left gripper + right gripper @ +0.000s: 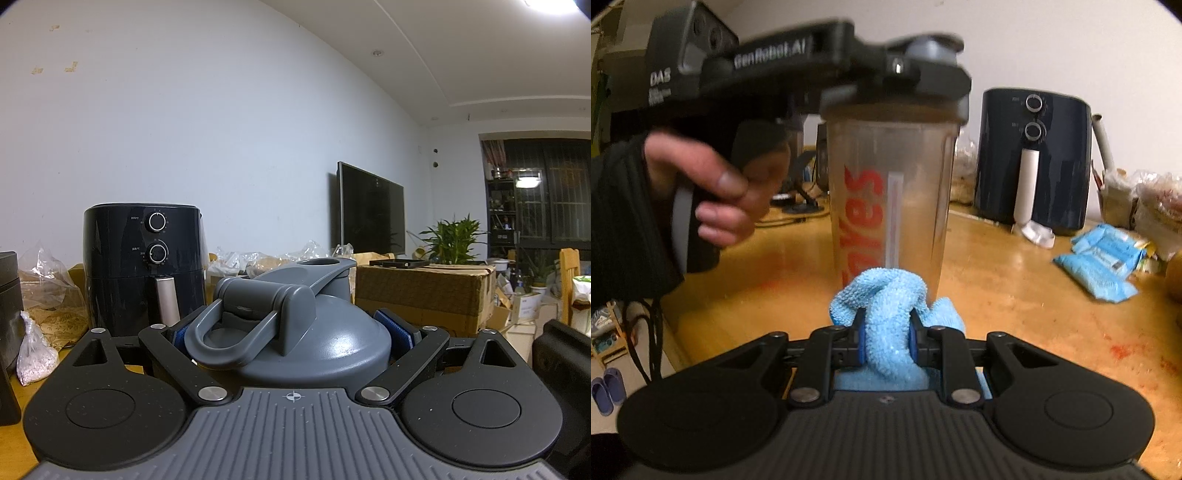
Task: Clean container
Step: 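Wipe the blue cloth up the red-printed bottle wall with the right gripper while the left gripper holds it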
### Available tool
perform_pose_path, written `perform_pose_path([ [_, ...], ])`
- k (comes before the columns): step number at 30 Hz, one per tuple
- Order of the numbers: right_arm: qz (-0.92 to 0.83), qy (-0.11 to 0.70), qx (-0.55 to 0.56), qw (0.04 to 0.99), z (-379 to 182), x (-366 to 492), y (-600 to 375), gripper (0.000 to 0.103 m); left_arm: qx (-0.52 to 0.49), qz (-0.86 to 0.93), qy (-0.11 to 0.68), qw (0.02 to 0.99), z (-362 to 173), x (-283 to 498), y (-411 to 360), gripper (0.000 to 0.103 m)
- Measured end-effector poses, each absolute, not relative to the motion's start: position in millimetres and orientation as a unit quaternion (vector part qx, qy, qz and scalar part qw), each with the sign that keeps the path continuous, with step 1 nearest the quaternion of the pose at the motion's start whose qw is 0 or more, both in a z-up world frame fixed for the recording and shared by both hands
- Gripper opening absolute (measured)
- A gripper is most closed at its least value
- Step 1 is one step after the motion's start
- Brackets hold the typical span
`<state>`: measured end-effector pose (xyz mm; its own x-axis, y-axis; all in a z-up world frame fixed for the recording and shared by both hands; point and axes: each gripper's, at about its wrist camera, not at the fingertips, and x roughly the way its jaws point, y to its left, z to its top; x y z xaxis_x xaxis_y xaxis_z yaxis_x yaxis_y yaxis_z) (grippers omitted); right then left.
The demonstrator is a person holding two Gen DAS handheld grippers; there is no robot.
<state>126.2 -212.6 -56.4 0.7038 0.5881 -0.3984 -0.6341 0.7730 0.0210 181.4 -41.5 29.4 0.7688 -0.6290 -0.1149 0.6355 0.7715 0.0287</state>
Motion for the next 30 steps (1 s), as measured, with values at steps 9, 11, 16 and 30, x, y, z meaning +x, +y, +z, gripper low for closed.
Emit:
perform_pose_path([
  [9, 0.328, 0.200, -0.067, 0.921, -59, 124, -210, 0.014, 0.033, -0.336, 0.048, 0.940, 28, 180, -42, 0.095],
  [11, 0.326, 0.199, -0.067, 0.922, -59, 124, -209, 0.013, 0.033, -0.336, 0.048, 0.940, 28, 180, -42, 0.095],
  [16, 0.324, 0.189, -0.060, 0.925, -56, 120, -210, 0.012, 0.033, -0.336, 0.048, 0.940, 28, 180, -43, 0.095],
  [30, 0.320, 0.153, -0.037, 0.934, -35, 110, -216, 0.010, 0.033, -0.336, 0.049, 0.940, 28, 180, -43, 0.095],
])
